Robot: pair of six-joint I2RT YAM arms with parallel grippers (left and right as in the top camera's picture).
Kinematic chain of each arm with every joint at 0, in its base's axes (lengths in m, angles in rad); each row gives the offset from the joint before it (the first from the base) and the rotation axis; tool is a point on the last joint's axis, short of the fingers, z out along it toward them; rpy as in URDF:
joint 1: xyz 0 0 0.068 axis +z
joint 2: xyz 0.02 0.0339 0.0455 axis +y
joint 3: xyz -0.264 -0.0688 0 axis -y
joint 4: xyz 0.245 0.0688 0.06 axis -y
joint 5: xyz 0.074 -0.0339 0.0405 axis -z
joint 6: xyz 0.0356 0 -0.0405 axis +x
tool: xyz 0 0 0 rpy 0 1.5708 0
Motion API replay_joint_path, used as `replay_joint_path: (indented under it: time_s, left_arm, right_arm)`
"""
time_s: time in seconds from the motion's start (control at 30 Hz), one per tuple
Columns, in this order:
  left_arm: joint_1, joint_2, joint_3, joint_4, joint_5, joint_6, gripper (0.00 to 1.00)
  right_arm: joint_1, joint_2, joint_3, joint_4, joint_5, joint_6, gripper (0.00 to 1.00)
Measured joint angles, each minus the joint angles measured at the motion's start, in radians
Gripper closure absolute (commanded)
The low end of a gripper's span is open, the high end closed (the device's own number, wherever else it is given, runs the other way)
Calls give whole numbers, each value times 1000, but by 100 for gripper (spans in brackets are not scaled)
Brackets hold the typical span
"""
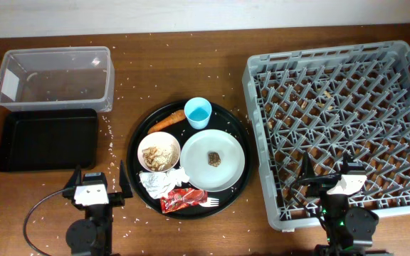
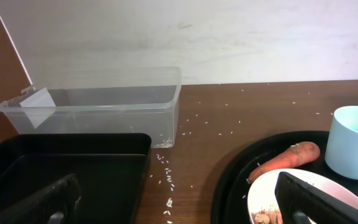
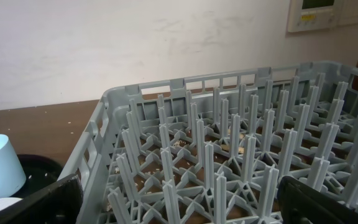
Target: Sort waste into correct bins and load items into the dishwasher rack
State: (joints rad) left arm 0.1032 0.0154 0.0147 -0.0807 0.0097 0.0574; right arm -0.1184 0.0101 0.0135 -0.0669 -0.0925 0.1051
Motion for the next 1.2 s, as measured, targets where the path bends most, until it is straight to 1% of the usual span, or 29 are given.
replay_joint_path:
  time_s: [0.7,0.87,1.03,1.13,1.17,1.2]
  left_arm:
    - [0,0,0,0,0,0,1]
    - [0,0,0,0,0,0,1]
    - [0,0,0,0,-19,0,1]
    - [0,0,0,2,-31,0,1]
    - [0,0,0,9,-38,0,1]
    - [0,0,-2,42,-43,0,1]
  right_arm:
    - [0,0,0,1,0,0,2]
    - [0,0,-3,101,5,0,2]
    - [0,0,-3,99,4,0,2]
    - [0,0,-3,42,3,0,2]
    - [0,0,-3,47,-1,0,2]
    - [0,1,-3,88,-16,0,2]
